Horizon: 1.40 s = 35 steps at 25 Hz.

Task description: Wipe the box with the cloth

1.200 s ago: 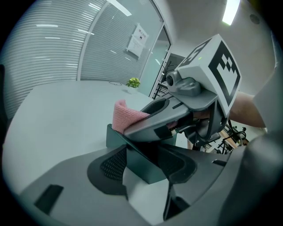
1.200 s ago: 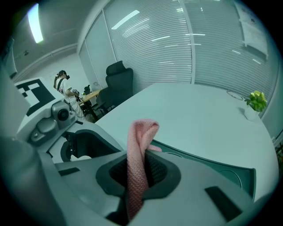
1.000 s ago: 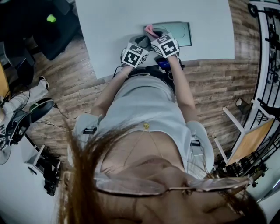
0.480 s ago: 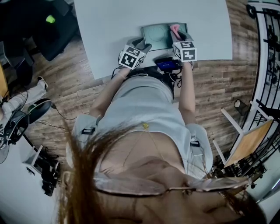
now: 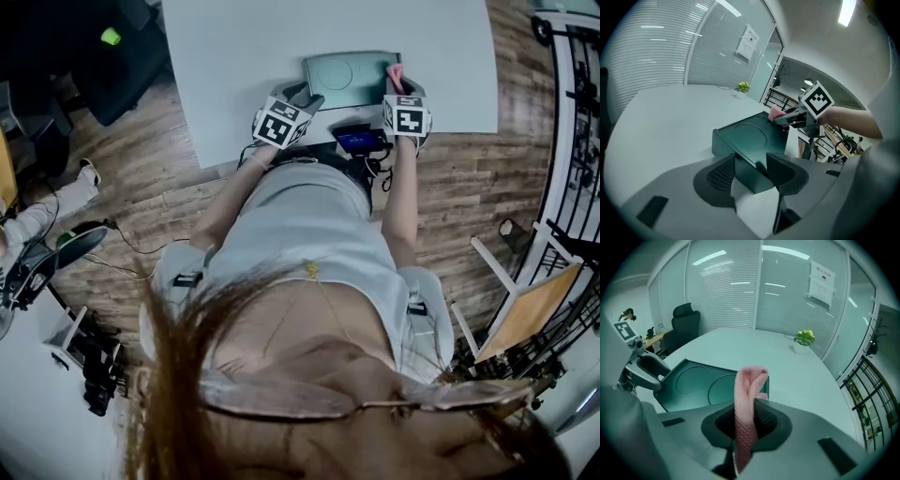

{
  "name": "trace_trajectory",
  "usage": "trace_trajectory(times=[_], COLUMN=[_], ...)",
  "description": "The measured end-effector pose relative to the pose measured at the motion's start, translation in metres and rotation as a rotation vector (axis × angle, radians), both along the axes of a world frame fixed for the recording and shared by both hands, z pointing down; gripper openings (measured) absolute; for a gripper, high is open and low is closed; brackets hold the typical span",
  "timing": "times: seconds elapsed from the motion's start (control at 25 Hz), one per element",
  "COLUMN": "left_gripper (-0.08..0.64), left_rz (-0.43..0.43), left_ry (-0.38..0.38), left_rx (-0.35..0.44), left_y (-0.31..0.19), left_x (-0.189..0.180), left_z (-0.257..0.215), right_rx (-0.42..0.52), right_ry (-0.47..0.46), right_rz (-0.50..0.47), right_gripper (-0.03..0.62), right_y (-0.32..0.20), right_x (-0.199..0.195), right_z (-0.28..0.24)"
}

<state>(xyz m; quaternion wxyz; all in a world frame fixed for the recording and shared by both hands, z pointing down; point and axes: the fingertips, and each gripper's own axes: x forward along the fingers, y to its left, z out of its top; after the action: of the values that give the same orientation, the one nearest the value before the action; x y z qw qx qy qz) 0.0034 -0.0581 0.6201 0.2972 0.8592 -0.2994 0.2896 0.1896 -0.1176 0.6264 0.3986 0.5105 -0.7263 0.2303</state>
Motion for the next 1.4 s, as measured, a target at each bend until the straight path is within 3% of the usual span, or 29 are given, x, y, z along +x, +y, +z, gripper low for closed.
trace_trajectory(times=[0.2, 0.6, 1.4], left_gripper=[0.215, 0.215, 0.215], left_rz=[-0.006, -0.003, 0.023], left_ry=[0.001, -0.006, 0.003], left_rx=[0.003, 0.001, -0.001], left_y=[-0.001, 0.002, 0.000], left_x=[0.000, 0.001, 0.003], left_z=[-0.001, -0.001, 0.001], right_rx=[0.007, -0.046, -0.077], right_ry=[-0.017, -0.049, -0.086], right_rz=[0.019, -0.088, -0.139], right_gripper=[0.038, 0.038, 0.037], right_y=[-0.001, 0.005, 0.009], right_x=[-0.001, -0.035, -0.065], right_z=[-0.001, 0.003, 0.005])
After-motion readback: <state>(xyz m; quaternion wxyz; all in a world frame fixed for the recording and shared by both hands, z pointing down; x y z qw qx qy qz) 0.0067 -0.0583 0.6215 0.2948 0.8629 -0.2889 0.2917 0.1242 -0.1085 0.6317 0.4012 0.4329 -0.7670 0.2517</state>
